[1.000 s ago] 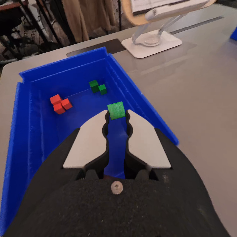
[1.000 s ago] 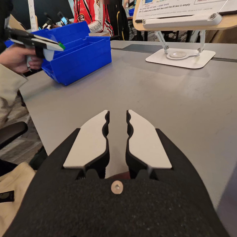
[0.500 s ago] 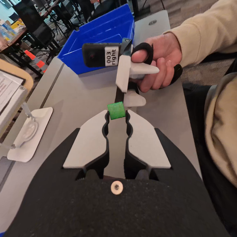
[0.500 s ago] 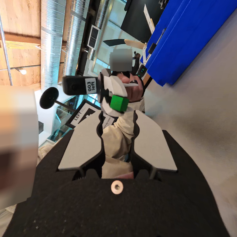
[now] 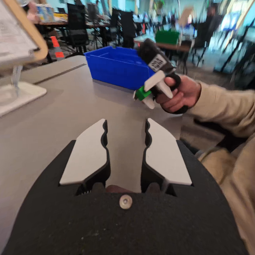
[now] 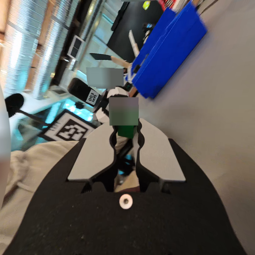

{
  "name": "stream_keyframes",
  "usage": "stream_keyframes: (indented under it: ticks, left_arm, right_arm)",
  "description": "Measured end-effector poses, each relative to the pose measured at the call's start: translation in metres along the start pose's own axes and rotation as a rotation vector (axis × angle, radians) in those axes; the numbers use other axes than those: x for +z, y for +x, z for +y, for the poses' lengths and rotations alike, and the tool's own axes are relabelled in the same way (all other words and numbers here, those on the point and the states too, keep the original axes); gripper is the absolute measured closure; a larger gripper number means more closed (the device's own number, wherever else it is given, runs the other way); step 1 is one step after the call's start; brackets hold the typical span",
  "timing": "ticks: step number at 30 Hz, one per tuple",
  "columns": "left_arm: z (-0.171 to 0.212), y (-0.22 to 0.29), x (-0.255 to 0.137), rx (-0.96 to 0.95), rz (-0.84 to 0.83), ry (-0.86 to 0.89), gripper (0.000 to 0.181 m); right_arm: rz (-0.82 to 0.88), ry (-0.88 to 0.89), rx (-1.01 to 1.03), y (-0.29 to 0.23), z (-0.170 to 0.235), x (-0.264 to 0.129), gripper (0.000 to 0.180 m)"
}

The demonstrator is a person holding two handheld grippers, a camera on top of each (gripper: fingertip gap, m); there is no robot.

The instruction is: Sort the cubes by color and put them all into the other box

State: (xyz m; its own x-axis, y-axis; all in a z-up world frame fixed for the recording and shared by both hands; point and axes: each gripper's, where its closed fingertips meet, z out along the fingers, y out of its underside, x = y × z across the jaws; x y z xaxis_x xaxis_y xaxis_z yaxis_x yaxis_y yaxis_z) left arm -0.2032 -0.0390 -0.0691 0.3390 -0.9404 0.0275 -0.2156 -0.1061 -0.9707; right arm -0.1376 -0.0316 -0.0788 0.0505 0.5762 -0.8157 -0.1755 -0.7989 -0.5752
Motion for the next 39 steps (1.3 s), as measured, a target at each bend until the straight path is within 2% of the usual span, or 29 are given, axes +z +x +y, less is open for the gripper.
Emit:
stream_keyframes:
  ticks: [4,7,9,11,13,16,19,21,23,26,29,31,33,34,35,37,39]
  left_arm:
    - [0.017,0.007,-0.027,-0.336,0.051,0.126,0.130]
    - [0.008,0.026,-0.040,-0.473,0.223,0.170,0.130]
    - [-0.001,0.023,-0.044,-0.466,0.223,0.213,0.133]
    - [-0.003,0.022,-0.043,-0.450,0.226,0.225,0.134]
    - [-0.001,0.023,-0.040,-0.461,0.240,0.211,0.134]
    - [0.000,0.027,-0.038,-0.459,0.248,0.202,0.134]
    - [0.005,0.031,-0.039,-0.423,0.235,0.179,0.134]
    - [0.009,0.033,-0.040,-0.388,0.219,0.163,0.133]
    - [0.012,0.033,-0.041,-0.362,0.200,0.149,0.132]
    - [0.015,0.028,-0.041,-0.331,0.151,0.138,0.133]
    - [0.022,0.011,-0.038,-0.323,0.034,0.100,0.134]
    - [0.030,-0.008,-0.037,-0.312,-0.084,0.062,0.134]
    - [0.043,-0.032,-0.037,-0.280,-0.241,-0.001,0.133]
    - [0.050,-0.045,-0.039,-0.257,-0.324,-0.035,0.132]
    - [0.056,-0.054,-0.042,-0.233,-0.394,-0.065,0.132]
    - [0.063,-0.064,-0.043,-0.188,-0.465,-0.109,0.130]
    - [0.063,-0.065,-0.041,-0.168,-0.478,-0.125,0.130]
  right_arm:
    - [0.237,0.064,-0.280,-0.018,-0.012,-0.049,0.153]
    - [0.580,0.148,-0.510,-0.026,-0.071,-0.123,0.153]
    - [0.828,0.148,-0.597,-0.013,-0.117,-0.180,0.153]
    - [1.073,0.014,-0.576,0.036,-0.153,-0.229,0.153]
    - [1.166,-0.147,-0.443,0.099,-0.175,-0.258,0.153]
    - [1.281,-0.433,-0.299,0.172,-0.180,-0.283,0.152]
    - [1.369,-0.612,-0.200,0.206,-0.173,-0.299,0.152]
    - [1.384,-0.631,-0.174,0.216,-0.172,-0.302,0.151]
    - [1.424,-0.594,-0.170,0.208,-0.177,-0.309,0.142]
    - [1.372,-0.345,-0.347,0.151,-0.199,-0.286,0.142]
    - [1.198,-0.033,-0.630,0.063,-0.190,-0.231,0.143]
    - [0.925,0.142,-0.710,0.013,-0.147,-0.175,0.145]
    - [0.659,0.260,-0.681,-0.015,-0.091,-0.126,0.148]
    - [0.578,0.311,-0.663,-0.020,-0.066,-0.108,0.148]
    - [0.546,0.344,-0.657,-0.018,-0.045,-0.094,0.149]
    - [0.551,0.235,-0.697,-0.008,-0.010,-0.068,0.147]
    - [0.620,0.158,-0.756,0.003,0.004,-0.058,0.145]
